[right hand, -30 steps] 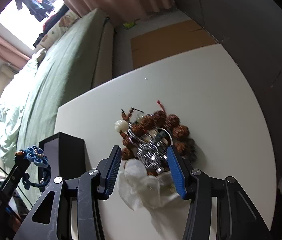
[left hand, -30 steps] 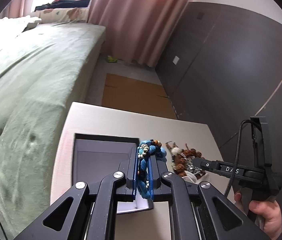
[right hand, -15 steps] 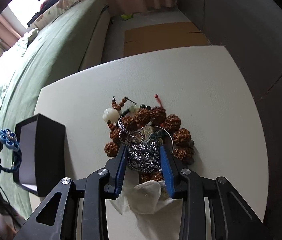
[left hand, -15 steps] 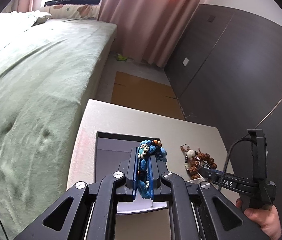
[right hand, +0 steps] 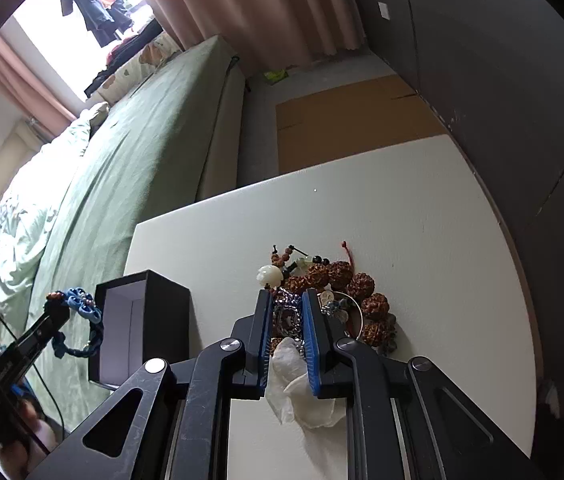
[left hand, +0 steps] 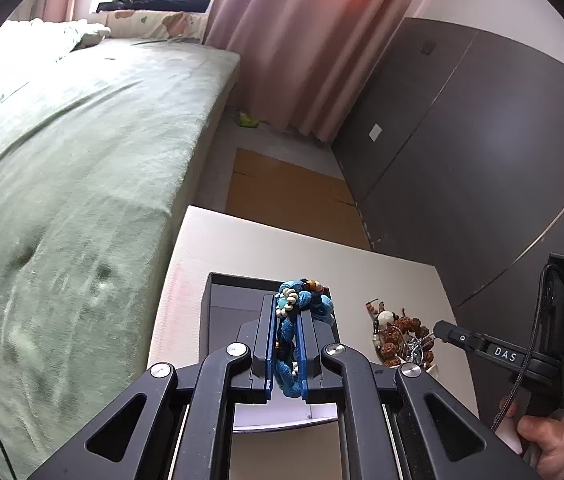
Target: Organize jewelry
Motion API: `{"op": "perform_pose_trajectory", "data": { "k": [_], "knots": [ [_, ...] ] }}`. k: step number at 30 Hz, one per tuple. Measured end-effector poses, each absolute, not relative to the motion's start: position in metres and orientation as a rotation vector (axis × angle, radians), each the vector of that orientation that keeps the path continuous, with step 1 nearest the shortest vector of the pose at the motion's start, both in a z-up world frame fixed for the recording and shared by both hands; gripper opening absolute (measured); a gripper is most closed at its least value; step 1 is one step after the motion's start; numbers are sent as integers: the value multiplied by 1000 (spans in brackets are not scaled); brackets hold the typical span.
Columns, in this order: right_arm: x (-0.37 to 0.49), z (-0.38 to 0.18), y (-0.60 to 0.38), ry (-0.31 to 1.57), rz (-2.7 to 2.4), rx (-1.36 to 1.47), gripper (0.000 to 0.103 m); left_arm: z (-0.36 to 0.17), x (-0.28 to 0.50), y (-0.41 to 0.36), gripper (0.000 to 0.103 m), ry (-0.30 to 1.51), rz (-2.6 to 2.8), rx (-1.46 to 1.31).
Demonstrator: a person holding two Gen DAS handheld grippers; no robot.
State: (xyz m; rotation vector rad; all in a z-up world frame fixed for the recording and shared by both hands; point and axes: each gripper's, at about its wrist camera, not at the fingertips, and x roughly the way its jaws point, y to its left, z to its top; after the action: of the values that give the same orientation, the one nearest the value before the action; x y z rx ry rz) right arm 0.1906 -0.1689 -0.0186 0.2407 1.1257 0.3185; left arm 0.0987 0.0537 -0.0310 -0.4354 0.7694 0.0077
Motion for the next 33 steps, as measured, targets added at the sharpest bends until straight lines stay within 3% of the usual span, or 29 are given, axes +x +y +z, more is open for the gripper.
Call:
{"op": "perform_pose_trajectory", "data": {
  "k": [15,33],
  "knots": [
    [170,75,-167,867,391,335,16,-22,95,73,9,728,17,-501],
    [158,224,-100,624,479,213,16,-10,82,108,9,667,25,-597]
  ]
}}
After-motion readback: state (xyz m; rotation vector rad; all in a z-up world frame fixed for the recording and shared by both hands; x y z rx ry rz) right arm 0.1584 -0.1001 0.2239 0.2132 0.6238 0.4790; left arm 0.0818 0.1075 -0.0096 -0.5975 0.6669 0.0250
